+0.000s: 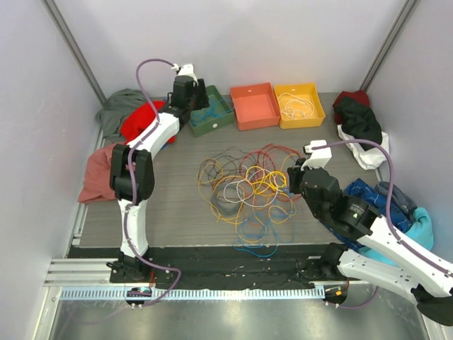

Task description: Untangle the cables

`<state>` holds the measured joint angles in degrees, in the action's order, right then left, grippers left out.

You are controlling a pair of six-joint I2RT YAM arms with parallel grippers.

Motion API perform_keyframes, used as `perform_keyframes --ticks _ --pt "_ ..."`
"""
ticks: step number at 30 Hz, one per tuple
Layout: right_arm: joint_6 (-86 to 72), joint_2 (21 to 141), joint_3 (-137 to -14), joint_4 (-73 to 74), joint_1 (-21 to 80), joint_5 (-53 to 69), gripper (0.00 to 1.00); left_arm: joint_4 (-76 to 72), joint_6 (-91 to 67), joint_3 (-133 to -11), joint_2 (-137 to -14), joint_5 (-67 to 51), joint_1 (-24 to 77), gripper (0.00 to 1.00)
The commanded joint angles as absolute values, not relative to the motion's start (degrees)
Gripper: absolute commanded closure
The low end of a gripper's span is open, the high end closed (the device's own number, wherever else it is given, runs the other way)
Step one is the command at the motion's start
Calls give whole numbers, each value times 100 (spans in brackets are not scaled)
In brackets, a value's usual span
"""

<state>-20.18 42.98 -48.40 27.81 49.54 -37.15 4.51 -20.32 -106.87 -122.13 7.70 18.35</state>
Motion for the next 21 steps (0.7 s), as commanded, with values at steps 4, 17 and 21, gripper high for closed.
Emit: perform_keyframes --ticks 4,17,21 --pt "-2127 4526 -5027 2269 4983 -3639 99 -561 -2479 -9146 -10586 114 2372 39" --pt "-2355 5458 -6205 1898 4913 -3208 99 -3702 -3444 -5856 -8430 -2548 3568 0" --pt "-2811 5405 -6363 1898 4896 -3120 99 -5577 -3709 -4337 -7876 -2286 3752 0"
